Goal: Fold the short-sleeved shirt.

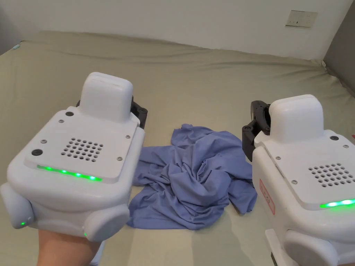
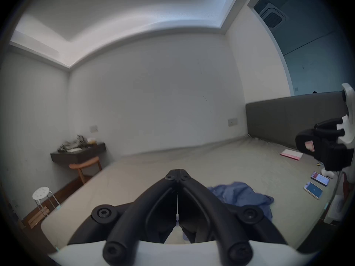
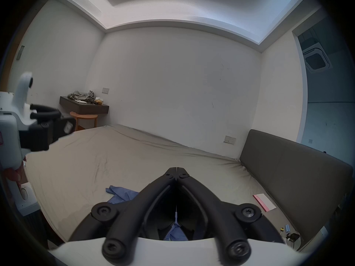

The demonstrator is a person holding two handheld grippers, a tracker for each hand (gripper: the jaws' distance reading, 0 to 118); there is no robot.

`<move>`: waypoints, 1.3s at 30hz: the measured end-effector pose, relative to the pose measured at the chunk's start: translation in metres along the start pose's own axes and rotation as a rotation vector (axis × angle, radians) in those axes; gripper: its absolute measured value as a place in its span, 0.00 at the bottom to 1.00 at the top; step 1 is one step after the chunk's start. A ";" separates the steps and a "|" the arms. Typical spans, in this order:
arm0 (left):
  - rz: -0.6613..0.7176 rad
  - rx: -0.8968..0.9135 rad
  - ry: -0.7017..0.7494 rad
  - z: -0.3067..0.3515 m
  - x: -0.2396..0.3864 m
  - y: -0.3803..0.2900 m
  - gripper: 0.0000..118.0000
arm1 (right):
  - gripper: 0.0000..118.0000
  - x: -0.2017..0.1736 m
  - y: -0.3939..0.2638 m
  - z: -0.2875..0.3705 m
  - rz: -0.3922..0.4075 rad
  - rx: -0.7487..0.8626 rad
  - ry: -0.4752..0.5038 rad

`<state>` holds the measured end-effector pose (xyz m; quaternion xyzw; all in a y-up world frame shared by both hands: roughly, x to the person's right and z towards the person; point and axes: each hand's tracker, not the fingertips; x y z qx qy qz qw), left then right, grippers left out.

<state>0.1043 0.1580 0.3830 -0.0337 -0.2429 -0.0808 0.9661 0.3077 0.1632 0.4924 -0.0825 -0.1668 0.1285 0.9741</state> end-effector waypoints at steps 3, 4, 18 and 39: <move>0.021 -0.141 -0.056 -0.020 -0.001 -0.022 0.00 | 0.02 0.005 -0.012 -0.004 -0.009 -0.027 0.006; 0.017 -0.177 -0.059 -0.026 -0.001 -0.030 0.00 | 0.02 0.007 -0.017 -0.006 -0.008 -0.042 0.008; 0.065 -0.773 -0.138 -0.123 0.014 -0.223 0.90 | 0.02 0.055 -0.105 -0.032 -0.025 -0.280 -0.039; 0.118 -0.646 -0.111 -0.093 -0.007 -0.191 0.02 | 0.90 0.088 -0.185 -0.179 -0.073 -0.662 0.049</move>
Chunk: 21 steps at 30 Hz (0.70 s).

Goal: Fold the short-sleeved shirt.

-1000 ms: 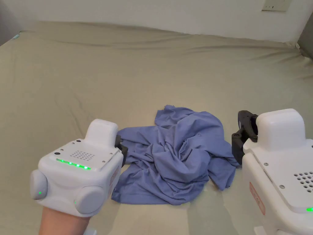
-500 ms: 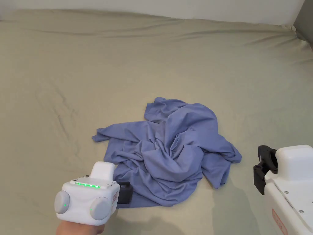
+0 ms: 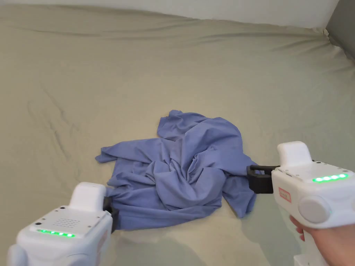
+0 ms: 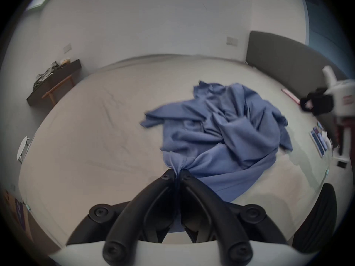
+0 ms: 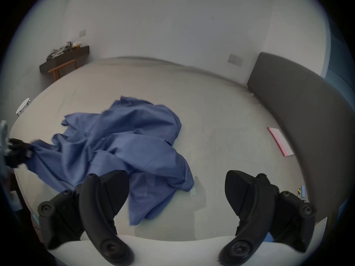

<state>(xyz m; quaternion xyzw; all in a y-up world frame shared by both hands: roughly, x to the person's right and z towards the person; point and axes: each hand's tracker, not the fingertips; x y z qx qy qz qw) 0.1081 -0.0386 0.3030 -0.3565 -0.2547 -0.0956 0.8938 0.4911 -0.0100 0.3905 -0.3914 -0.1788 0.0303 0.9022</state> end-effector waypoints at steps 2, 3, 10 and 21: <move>0.000 0.016 0.016 0.016 -0.012 0.004 0.02 | 0.90 0.003 0.003 -0.033 0.003 -0.059 -0.011; 0.000 0.026 0.025 0.022 -0.017 0.005 0.02 | 0.90 0.005 0.004 -0.050 0.006 -0.095 -0.007; 0.000 0.037 0.079 0.041 -0.033 -0.002 0.02 | 0.90 0.003 0.001 -0.127 0.050 -0.219 0.023; 0.041 0.088 0.099 0.046 -0.053 0.009 0.02 | 0.12 0.009 0.012 -0.058 0.046 -0.054 0.092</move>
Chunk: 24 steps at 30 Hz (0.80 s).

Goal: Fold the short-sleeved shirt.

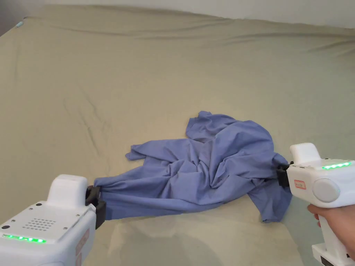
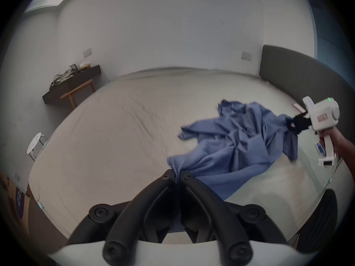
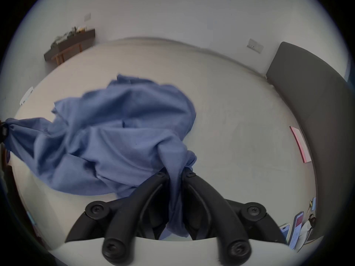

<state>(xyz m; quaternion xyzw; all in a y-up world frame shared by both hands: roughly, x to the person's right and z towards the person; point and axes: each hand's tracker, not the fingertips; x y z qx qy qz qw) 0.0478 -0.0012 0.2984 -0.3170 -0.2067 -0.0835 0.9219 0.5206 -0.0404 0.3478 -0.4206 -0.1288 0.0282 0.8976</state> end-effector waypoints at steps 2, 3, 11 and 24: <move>0.025 0.060 0.014 0.011 -0.011 0.017 0.02 | 0.12 0.010 0.008 0.033 -0.055 0.060 0.014; 0.042 0.094 0.020 0.022 -0.014 0.029 0.02 | 0.12 0.017 0.011 0.053 -0.082 0.100 0.003; 0.124 0.375 0.054 0.098 -0.051 0.110 0.02 | 0.12 0.049 0.032 0.210 -0.229 0.418 0.011; 0.115 0.667 0.074 0.187 -0.063 0.197 0.02 | 0.12 0.015 0.072 0.356 -0.195 0.796 -0.169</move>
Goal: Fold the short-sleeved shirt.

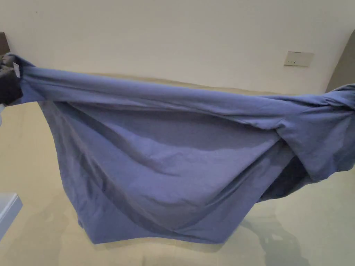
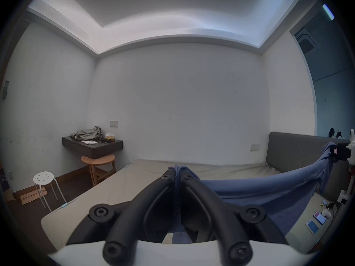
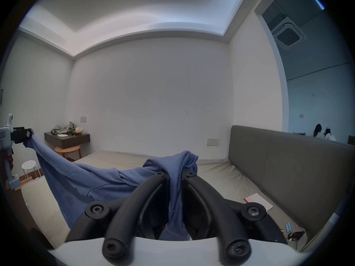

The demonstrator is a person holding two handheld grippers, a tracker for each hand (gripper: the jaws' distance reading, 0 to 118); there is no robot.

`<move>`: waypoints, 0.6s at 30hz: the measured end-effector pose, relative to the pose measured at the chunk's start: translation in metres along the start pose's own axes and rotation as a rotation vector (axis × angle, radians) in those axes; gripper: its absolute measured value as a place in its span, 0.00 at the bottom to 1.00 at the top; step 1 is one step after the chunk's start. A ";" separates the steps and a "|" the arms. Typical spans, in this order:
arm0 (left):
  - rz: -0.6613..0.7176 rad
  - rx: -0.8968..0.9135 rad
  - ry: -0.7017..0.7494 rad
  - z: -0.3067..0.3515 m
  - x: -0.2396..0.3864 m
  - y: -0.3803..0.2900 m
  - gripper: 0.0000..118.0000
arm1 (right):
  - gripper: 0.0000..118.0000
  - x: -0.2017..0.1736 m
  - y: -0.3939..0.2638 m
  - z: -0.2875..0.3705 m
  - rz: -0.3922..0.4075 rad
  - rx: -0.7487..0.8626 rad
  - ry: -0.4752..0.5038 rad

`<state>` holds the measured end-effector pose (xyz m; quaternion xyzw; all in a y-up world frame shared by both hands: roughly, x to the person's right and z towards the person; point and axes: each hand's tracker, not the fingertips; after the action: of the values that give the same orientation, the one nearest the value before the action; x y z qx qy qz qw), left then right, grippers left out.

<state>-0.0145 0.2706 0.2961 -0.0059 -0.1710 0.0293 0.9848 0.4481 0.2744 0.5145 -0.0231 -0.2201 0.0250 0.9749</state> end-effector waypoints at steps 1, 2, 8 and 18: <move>0.005 0.013 -0.002 0.001 -0.001 0.005 0.02 | 0.12 0.002 0.005 0.000 -0.004 0.010 -0.002; 0.008 0.022 -0.003 0.002 -0.002 0.011 0.02 | 0.12 0.001 0.012 0.002 -0.003 0.021 -0.006; 0.004 0.077 -0.009 0.000 -0.001 0.042 0.02 | 0.12 -0.007 0.050 0.006 0.051 0.102 -0.054; -0.019 0.103 -0.014 -0.018 0.002 0.067 0.02 | 0.12 -0.013 0.091 -0.035 0.156 0.158 -0.113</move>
<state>-0.0098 0.3372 0.2784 0.0468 -0.1763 0.0288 0.9828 0.4482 0.3631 0.4726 0.0384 -0.2697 0.1195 0.9547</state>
